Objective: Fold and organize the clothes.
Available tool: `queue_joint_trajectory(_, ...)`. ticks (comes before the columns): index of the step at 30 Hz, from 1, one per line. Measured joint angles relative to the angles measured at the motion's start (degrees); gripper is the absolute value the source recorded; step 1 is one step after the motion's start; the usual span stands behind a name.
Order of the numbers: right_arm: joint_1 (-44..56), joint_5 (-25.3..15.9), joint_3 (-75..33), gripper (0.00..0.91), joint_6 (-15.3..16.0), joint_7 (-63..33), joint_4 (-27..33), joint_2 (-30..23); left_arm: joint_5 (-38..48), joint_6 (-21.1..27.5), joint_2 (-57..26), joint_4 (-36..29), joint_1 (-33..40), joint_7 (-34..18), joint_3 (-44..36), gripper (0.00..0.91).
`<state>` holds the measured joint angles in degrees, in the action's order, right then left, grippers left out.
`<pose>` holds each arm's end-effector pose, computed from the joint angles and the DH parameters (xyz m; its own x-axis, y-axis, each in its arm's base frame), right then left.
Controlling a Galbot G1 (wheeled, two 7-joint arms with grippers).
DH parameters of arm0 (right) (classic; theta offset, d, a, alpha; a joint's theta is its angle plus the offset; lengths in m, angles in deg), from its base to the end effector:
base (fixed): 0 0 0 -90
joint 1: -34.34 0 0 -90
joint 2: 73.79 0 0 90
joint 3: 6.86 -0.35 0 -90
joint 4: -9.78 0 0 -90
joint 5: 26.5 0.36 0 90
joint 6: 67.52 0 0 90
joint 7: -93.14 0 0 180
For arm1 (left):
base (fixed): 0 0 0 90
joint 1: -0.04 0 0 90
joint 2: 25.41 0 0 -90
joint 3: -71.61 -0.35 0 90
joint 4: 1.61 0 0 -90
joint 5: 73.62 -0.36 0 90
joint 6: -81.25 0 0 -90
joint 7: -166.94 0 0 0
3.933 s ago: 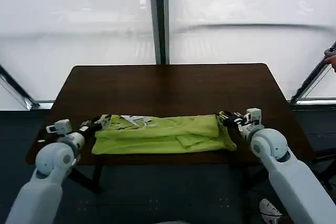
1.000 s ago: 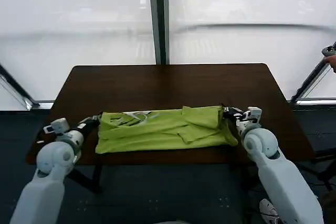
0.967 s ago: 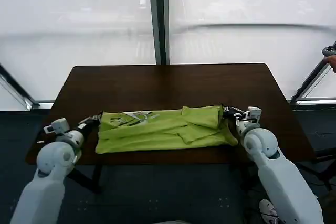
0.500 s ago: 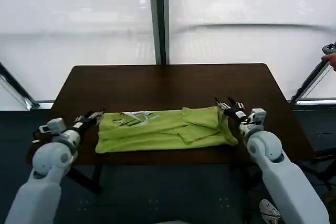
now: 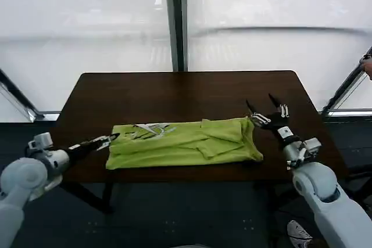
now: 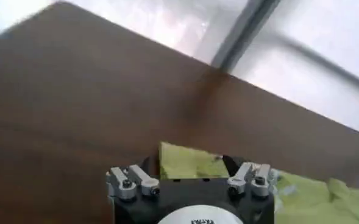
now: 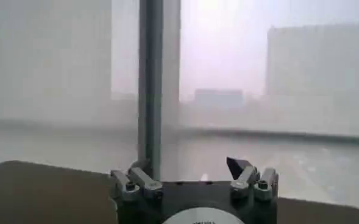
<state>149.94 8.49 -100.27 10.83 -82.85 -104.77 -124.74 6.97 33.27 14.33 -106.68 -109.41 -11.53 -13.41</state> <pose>0.2328 -0.1414 -0.2705 -0.9478 -0.2910 -0.1301 -0.2890 0.9567 -0.0349 0.2797 0.2165 -0.2480 -0.6193 0.4690 0.6297 0.0887 0.8387 -0.5374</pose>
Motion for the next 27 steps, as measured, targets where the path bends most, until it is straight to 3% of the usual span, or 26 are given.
queue_joint_trajectory(8, -0.2, 0.0, 0.1, 0.878, 0.2, -0.1, -0.5, -0.1, -0.1, 0.1, 1.3, 0.0, 1.7, -0.3, -1.8, 0.878)
queue_joint_trajectory(10, -0.4, 0.0, 0.1, 0.878, 0.3, -0.1, -0.6, -0.2, -0.3, 0.1, 1.6, 0.0, 1.8, -0.3, -2.0, 0.8)
queue_joint_trajectory(12, -0.5, 0.0, 0.1, 0.878, 0.3, -0.1, -0.8, -0.4, -0.5, 0.1, 2.2, 0.0, 2.0, -0.4, -2.2, 0.624)
queue_joint_trajectory(13, -0.6, 0.0, 0.2, 0.878, 0.3, -0.1, -0.8, -0.4, -0.7, 0.1, 2.3, 0.0, 2.2, -0.4, -2.3, 0.341)
queue_joint_trajectory(14, -0.7, 0.0, 0.3, 0.878, 0.4, -0.1, -0.9, -0.5, -0.9, 0.1, 2.5, 0.0, 2.3, -0.4, -2.4, 0.215)
queue_joint_trajectory(15, -0.7, 0.0, 0.3, 0.878, 0.4, -0.1, -0.9, -0.5, -1.1, 0.1, 2.7, 0.1, 2.5, -0.5, -2.5, 0.107)
queue_joint_trajectory(16, -0.8, 0.0, 0.3, 0.878, 0.4, -0.1, -0.9, -0.5, -1.2, 0.1, 2.9, 0.1, 2.6, -0.6, -2.6, 0.107)
queue_joint_trajectory(17, -0.9, 0.0, 0.3, 0.878, 0.4, -0.1, -1.0, -0.6, -1.4, 0.1, 3.0, 0.1, 2.6, -0.6, -2.6, 0.01)
queue_joint_trajectory(27, -2.2, 0.0, 1.0, 0.878, 1.2, -1.3, -1.1, -1.0, -3.7, 0.4, 4.6, -0.7, 2.3, -2.4, -1.9, 0.0)
